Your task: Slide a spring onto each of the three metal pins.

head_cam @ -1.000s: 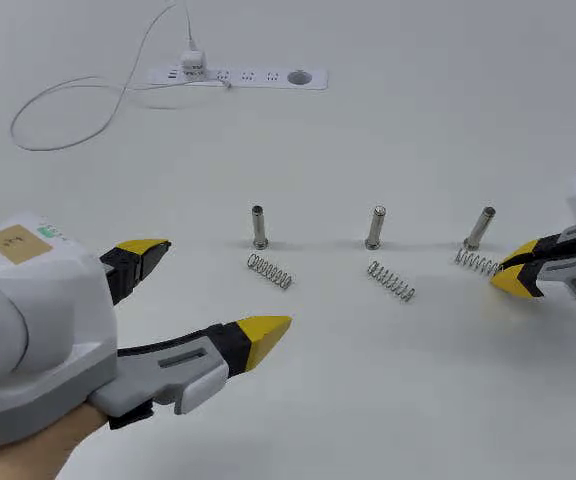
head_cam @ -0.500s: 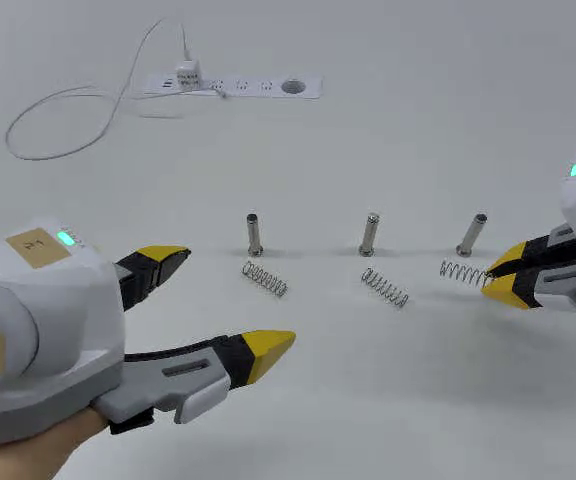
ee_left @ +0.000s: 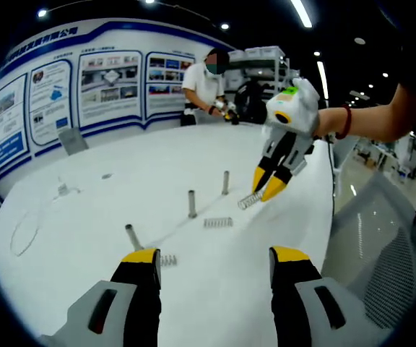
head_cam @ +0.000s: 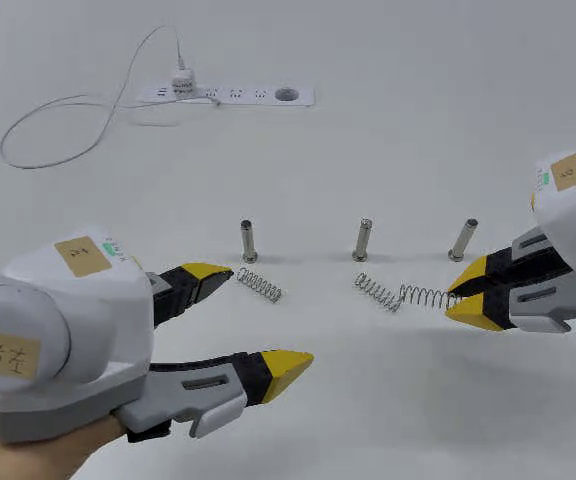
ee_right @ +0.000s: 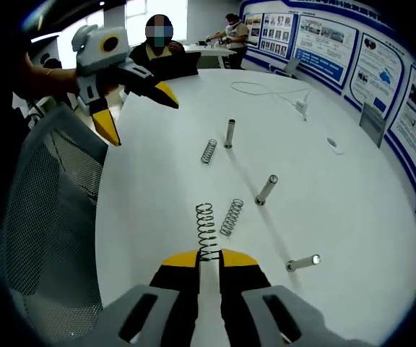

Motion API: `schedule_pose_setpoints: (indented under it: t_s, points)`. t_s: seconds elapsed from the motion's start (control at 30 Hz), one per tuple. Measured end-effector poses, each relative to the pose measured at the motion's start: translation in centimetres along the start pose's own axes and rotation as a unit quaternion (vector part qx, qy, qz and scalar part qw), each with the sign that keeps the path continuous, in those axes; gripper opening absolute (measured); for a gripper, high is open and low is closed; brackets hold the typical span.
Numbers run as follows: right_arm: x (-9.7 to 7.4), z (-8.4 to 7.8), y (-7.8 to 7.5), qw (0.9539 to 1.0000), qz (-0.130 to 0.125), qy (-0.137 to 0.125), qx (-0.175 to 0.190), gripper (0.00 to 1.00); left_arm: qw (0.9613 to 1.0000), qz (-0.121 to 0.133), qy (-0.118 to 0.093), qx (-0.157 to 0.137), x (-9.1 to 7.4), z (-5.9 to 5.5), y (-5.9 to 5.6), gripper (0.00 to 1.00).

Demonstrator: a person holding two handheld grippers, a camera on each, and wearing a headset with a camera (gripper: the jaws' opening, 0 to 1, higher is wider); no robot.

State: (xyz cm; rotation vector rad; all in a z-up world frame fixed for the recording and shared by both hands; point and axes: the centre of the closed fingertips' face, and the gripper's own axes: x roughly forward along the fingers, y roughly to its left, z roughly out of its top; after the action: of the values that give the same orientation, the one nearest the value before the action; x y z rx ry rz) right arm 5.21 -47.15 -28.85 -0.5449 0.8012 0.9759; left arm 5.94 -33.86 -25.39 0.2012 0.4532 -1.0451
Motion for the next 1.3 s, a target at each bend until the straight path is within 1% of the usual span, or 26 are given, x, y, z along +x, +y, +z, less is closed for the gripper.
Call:
schedule_pose_setpoints:
  t_s: [0.1, 0.2, 0.33, 0.43, 0.5, 0.63, 0.77, 0.83, 0.93, 1.03, 1.13, 1.3]
  points:
    - [-0.1, 0.9, 0.7, 0.9998, 0.012, -0.008, -0.012, 0.11, 0.9999, -0.015, -0.007, -0.004, 0.2, 0.3, -0.5, 0.58]
    - [0.0, 1.7, 1.4, 0.9993, 0.023, -0.016, -0.025, 0.11, 0.9996, -0.024, -0.012, -0.006, 0.4, 0.6, -0.9, 0.56]
    - [0.0, 2.5, 2.1, 0.9983, 0.035, -0.023, -0.042, 0.11, 0.9992, -0.036, -0.013, -0.004, 0.8, 0.8, -1.4, 0.53]
    - [-0.1, 3.1, 2.6, 0.9975, 0.042, -0.031, -0.049, 0.11, 0.9989, -0.044, -0.018, -0.002, 0.9, 1.0, -1.8, 0.51]
    - [-0.1, 3.3, 2.5, 0.9969, 0.044, -0.037, -0.052, 0.11, 0.9986, -0.048, -0.021, -0.004, 1.0, 1.2, -1.9, 0.48]
    - [0.0, 4.0, 2.9, 0.9957, 0.052, -0.049, -0.059, 0.11, 0.9976, -0.06, -0.033, -0.012, 1.1, 1.6, -2.5, 0.44]
    - [-0.1, 4.9, 3.6, 0.9935, 0.065, -0.062, -0.07, 0.11, 0.9967, -0.071, -0.037, -0.015, 1.2, 2.0, -3.0, 0.4]
    - [-0.1, 5.2, 3.8, 0.9928, 0.068, -0.066, -0.073, 0.11, 0.9961, -0.077, -0.039, -0.02, 1.3, 2.1, -3.3, 0.37]
    - [0.0, 5.5, 4.1, 0.992, 0.07, -0.068, -0.08, 0.11, 0.9955, -0.083, -0.041, -0.02, 1.4, 2.3, -3.6, 0.34]
    - [0.0, 5.8, 4.3, 0.991, 0.073, -0.071, -0.086, 0.11, 0.9945, -0.091, -0.043, -0.029, 1.4, 2.4, -4.0, 0.31]
    - [0.0, 6.0, 4.6, 0.9894, 0.077, -0.074, -0.098, 0.11, 0.9943, -0.095, -0.041, -0.026, 1.5, 2.4, -4.1, 0.28]
    - [-0.1, 6.3, 4.9, 0.9876, 0.086, -0.079, -0.105, 0.11, 0.9933, -0.105, -0.04, -0.026, 1.7, 2.4, -4.6, 0.23]
